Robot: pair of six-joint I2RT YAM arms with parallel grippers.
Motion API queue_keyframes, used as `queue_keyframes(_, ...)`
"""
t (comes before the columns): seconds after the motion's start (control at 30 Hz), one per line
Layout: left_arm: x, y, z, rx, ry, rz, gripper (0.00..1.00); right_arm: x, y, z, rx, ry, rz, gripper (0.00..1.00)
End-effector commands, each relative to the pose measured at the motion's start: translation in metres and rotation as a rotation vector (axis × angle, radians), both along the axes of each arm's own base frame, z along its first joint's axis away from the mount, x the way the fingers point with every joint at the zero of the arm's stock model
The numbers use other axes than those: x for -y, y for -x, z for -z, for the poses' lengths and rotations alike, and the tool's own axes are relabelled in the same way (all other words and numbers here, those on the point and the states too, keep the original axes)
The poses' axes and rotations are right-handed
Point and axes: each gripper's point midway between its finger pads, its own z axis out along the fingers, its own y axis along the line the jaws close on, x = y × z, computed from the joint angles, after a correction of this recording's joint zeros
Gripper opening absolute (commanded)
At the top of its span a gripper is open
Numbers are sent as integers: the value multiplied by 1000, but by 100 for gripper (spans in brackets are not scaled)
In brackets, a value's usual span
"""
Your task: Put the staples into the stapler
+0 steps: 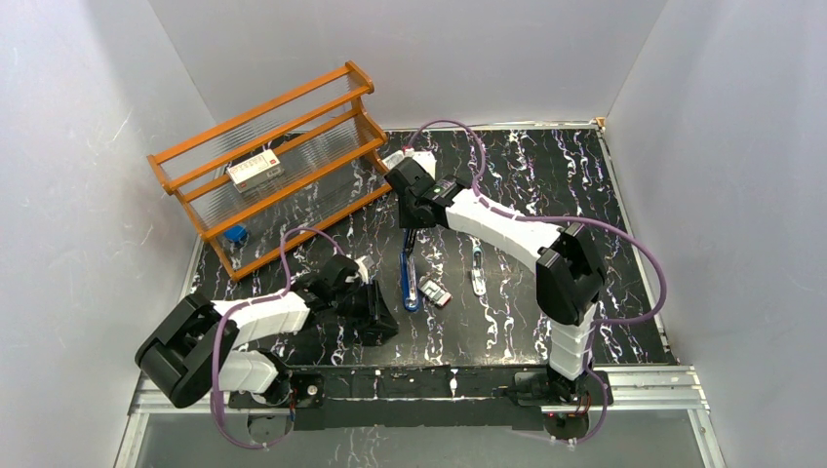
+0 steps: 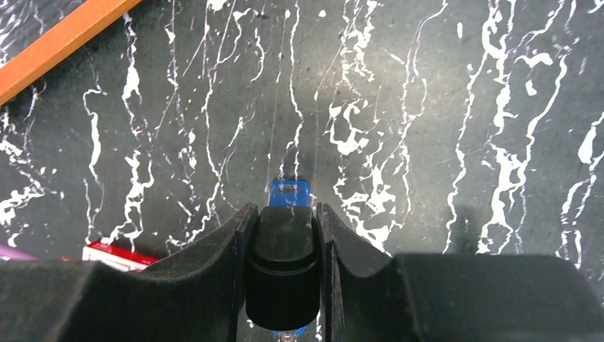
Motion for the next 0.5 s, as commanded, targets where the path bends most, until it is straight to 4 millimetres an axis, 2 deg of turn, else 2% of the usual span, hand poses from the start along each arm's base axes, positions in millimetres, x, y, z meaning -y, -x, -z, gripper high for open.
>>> queue_keyframes(0.0, -13, 9, 10, -38, -81, -1, 30, -3, -15, -30, 104, 16, 9, 15)
queue_keyframes(0.3, -12, 3, 0, -3, -77, -2, 39, -12, -15, -34, 107, 25, -21, 16)
queue_keyframes(0.4, -13, 2, -4, 5, -84, -12, 47, -14, -17, -33, 101, 41, -29, 16)
queue_keyframes(0.47, -11, -3, -11, 26, -68, -30, 57, -15, -16, -31, 93, 46, -33, 16)
